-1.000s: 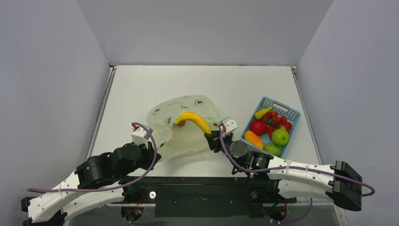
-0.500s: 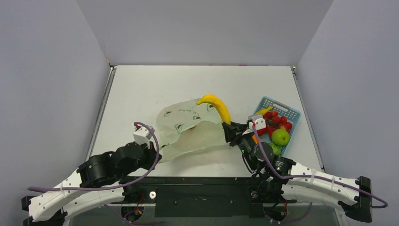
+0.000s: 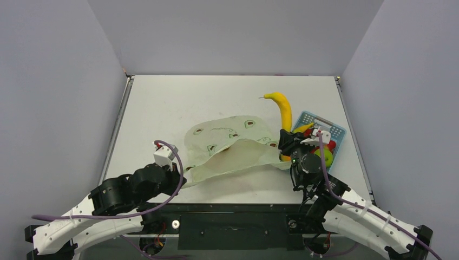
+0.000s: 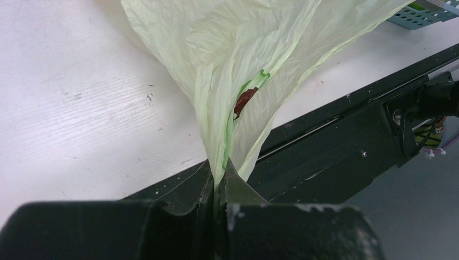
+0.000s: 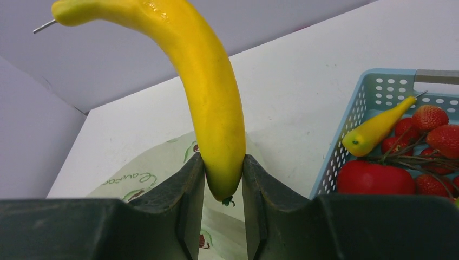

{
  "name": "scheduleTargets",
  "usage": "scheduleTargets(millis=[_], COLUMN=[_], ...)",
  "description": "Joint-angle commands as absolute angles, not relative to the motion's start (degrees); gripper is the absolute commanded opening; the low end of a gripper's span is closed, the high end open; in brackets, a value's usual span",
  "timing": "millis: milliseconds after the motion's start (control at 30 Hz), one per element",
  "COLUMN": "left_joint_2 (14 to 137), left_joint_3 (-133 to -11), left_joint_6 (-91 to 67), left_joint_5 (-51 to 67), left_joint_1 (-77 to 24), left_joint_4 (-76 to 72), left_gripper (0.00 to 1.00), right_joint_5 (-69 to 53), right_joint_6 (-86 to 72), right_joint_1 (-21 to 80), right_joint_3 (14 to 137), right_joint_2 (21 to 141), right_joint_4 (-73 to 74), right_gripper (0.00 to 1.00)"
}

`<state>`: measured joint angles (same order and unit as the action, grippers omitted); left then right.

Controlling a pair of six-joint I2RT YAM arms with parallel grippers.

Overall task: Take the fake fruits out of the plastic bag
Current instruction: Place the fake fruit in the bin.

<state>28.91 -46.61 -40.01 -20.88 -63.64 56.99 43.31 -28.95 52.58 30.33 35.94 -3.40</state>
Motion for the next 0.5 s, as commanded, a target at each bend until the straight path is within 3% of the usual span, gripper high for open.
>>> scheduleTargets(millis=[0,67,267,467], left_joint_2=[29.1,29.3,29.8,29.6], left_joint_3=[-47.5,-47.5,-47.5,-47.5], left_joint_6=[-39.6,-39.5,-39.3,-39.3], left_joint_5=[-20.7,-20.7,-20.7,-20.6], left_joint_1=[-63.4,-63.3,-63.3,-63.2], left_joint_4=[55.2,55.2,55.2,55.1], left_gripper=[0.00,0.00,0.00,0.00], right_joint_5=[36.5,22.0,-4.4,-20.6], right_joint_6=[-35.3,-37.0,-42.0,-52.7], right_joint_1=[46.4,43.5,42.3,44.3], right_joint_3=[32.0,31.4,31.0,33.2], right_joint_2=[33.2,33.0,41.4,53.2], right_joint_4=[-3.4,-7.2,-23.0,-43.9], right_gripper=[0.00,0.00,0.00,0.00])
